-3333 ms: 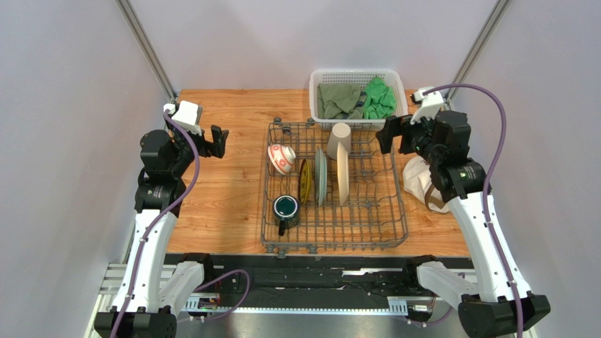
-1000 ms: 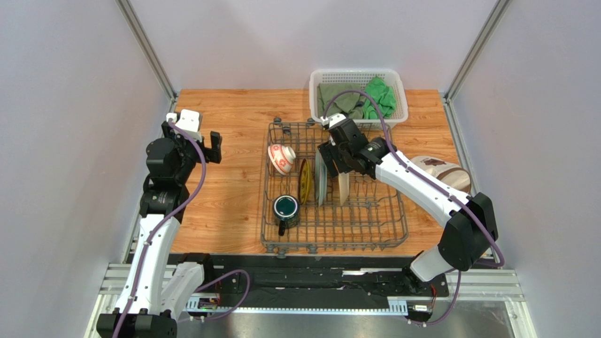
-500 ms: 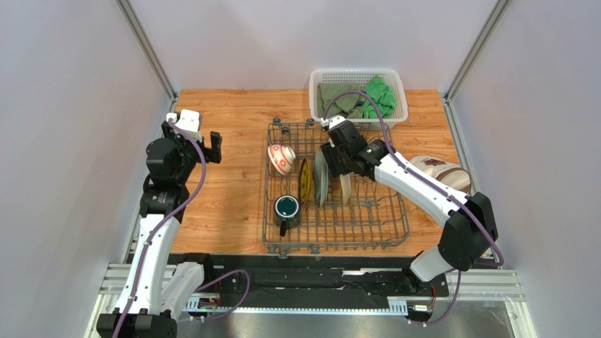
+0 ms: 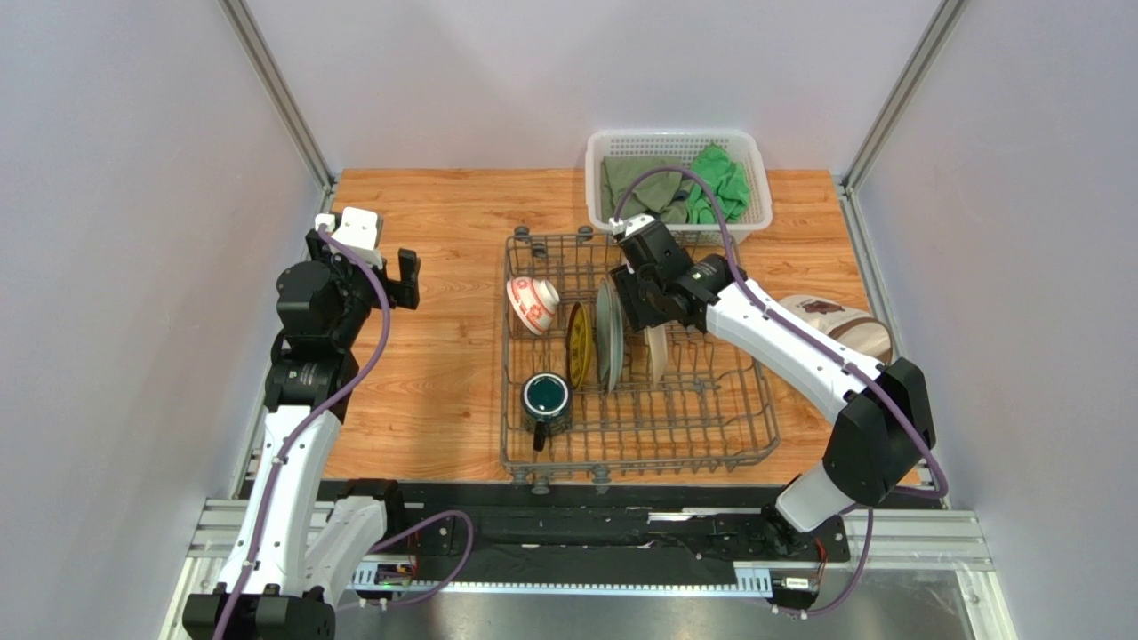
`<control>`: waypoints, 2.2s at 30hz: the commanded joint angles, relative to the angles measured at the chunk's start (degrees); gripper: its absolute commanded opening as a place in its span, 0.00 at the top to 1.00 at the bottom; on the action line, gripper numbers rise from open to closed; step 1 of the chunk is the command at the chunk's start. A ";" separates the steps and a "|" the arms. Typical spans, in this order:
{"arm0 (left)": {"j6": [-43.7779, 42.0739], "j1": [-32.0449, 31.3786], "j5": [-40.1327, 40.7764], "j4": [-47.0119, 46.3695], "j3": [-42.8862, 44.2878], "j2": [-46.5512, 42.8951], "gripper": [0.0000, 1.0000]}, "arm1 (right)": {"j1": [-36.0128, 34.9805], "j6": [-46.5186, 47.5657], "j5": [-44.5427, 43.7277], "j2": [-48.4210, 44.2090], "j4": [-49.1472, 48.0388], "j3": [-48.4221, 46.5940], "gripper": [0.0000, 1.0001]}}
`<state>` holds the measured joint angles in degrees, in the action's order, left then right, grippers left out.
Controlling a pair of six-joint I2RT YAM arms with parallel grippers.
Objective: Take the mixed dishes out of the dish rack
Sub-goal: Pick up the plate from the dish rack.
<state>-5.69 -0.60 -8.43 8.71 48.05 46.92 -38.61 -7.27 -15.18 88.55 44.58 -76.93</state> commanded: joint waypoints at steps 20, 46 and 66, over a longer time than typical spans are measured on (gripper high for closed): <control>-0.72 0.25 0.43 -2.21 -0.06 -1.12 0.01 | 0.03 3.93 -1.78 -1.81 2.18 -10.88 1.00; -0.72 0.25 0.69 -2.56 0.55 -0.07 0.01 | -2.08 9.20 -7.93 0.66 5.78 -15.00 1.00; -0.90 0.25 0.08 -3.08 1.78 1.16 0.01 | -3.40 12.10 -12.33 0.13 8.42 -21.16 1.00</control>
<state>-5.87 -0.60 -7.01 7.81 48.03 47.88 -41.45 4.54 -27.16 90.91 56.80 -93.17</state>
